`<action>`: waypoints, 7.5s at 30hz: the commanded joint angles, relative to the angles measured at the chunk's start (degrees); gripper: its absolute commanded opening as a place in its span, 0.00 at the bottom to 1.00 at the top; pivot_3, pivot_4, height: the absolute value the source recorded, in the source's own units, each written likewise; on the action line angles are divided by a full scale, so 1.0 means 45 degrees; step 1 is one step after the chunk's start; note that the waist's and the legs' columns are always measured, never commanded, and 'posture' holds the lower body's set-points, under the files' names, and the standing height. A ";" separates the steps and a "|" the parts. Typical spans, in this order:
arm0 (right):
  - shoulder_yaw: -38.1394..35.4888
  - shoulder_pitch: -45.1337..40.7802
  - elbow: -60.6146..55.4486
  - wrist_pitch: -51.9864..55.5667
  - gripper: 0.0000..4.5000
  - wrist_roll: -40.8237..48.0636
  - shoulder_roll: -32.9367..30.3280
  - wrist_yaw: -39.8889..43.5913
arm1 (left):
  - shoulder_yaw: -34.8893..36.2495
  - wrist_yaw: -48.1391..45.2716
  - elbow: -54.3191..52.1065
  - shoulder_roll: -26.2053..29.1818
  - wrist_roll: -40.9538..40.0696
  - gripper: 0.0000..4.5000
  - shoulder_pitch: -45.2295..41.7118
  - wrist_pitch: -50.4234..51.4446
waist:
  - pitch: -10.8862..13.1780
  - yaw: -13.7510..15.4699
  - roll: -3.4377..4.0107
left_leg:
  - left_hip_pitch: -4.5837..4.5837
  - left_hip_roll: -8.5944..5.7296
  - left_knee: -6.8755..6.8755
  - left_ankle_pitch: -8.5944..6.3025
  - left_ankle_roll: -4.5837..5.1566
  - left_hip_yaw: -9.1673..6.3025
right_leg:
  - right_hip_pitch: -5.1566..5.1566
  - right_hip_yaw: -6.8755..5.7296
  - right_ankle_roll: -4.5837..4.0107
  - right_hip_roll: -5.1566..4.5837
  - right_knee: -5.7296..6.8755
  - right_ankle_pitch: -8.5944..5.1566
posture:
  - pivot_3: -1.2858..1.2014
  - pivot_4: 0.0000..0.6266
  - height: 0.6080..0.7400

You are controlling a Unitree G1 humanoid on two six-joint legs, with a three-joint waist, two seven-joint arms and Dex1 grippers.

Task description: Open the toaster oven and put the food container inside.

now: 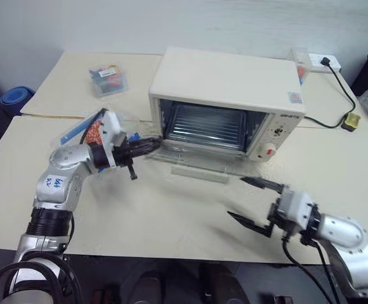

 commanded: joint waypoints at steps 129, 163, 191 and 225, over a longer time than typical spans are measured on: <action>-0.1920 0.1617 -0.0978 0.0045 1.00 0.2577 0.0788 -0.1139 | 0.3378 0.3998 -0.2544 0.2490 -0.4822 0.86 -0.3235 1.2693 | -0.0012 -0.0247 -0.0045 | 0.0037 -0.0013 -0.0004 0.0073 -0.0155 -0.0005 | -0.0029 0.0018 -0.0009 0.0008 0.0115 -0.0017 | 0.52 0.24 1.00; 0.2602 -0.5840 0.1217 0.3452 0.00 -0.0162 0.1616 -0.2359 | 0.0354 0.1950 -0.2565 -0.1480 0.0442 0.00 0.2195 0.1013 | -0.0016 0.0018 -0.0048 | 0.0010 -0.0009 0.0011 -0.0019 0.0014 -0.0013 | -0.0009 -0.0011 -0.0004 -0.0012 0.0045 -0.0013 | 0.52 0.24 1.00; 0.2809 -0.9541 0.5838 0.0858 0.00 -0.2243 0.3983 -0.4036 | 0.1095 0.4884 0.0474 -0.3737 0.1171 0.00 -0.0267 -0.0644 | -0.0016 -0.0242 -0.0048 | -0.0016 -0.0006 0.0034 0.0038 -0.0077 -0.0002 | -0.0044 -0.0005 0.0002 -0.0004 0.0123 -0.0010 | 0.52 0.24 1.00; 0.0559 -0.4302 0.4229 0.1385 0.00 0.1599 0.1261 0.1310 | 0.5339 -0.2135 -0.3264 0.2803 -0.4522 0.99 0.3630 0.2130 | 0.0014 -0.0265 0.0002 | -0.0012 0.0003 -0.0012 -0.0003 0.0023 -0.0022 | -0.0025 -0.0021 -0.0003 -0.0029 0.0037 -0.0010 | 0.52 0.24 1.00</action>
